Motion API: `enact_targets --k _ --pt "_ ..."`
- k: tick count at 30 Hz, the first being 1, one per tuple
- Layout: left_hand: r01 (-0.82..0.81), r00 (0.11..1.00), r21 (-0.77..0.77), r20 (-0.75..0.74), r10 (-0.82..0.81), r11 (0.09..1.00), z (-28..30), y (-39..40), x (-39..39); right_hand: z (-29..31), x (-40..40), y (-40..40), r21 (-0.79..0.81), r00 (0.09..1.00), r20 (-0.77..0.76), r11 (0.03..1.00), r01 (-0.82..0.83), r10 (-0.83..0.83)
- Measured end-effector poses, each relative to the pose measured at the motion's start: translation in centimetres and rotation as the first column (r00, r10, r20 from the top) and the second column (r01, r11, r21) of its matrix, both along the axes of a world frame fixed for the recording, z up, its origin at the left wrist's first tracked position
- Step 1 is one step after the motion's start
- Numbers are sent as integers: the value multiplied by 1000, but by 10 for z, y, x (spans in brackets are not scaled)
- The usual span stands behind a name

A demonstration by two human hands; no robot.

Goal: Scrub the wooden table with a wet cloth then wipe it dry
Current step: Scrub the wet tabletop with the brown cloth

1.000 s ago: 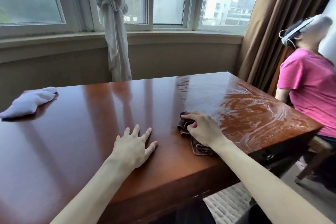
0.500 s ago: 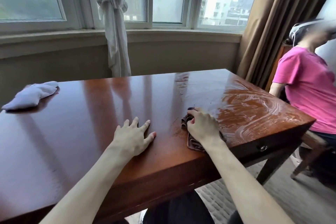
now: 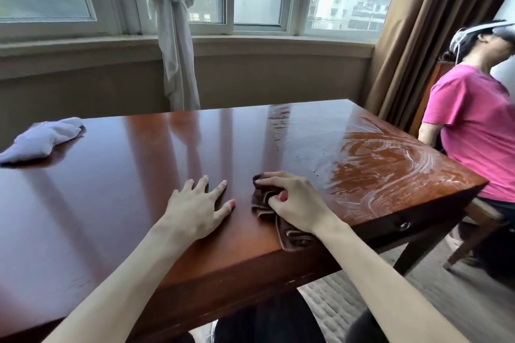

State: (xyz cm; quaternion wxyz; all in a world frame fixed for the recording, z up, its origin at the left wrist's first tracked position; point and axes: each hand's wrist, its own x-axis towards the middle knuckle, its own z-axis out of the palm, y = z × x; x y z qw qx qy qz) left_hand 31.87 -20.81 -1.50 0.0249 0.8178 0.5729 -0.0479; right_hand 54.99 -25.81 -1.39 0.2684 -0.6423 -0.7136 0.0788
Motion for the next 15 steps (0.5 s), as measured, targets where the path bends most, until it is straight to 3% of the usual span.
enact_targets --k 2,4,6,9,12,15 --pt "1 1000 -10 3 -1 1000 2 1 0 10 23 29 -26 993 -34 993 114 -115" --pt "0 1000 -4 12 0 1000 3 0 1 12 27 47 -23 957 65 959 284 -282" --pt "-4 1000 -11 16 4 1000 3 0 2 7 14 40 -4 961 157 973 233 -229" --pt "2 1000 -31 6 -2 1000 2 -1 3 1 13 18 -36 998 59 999 10 -8" --pt "27 999 -58 -17 -28 998 13 7 3 10 30 57 -34 991 -26 991 128 -129" --pt "41 998 -37 38 -40 998 24 21 4 9 23 83 -16 973 101 977 211 -209"
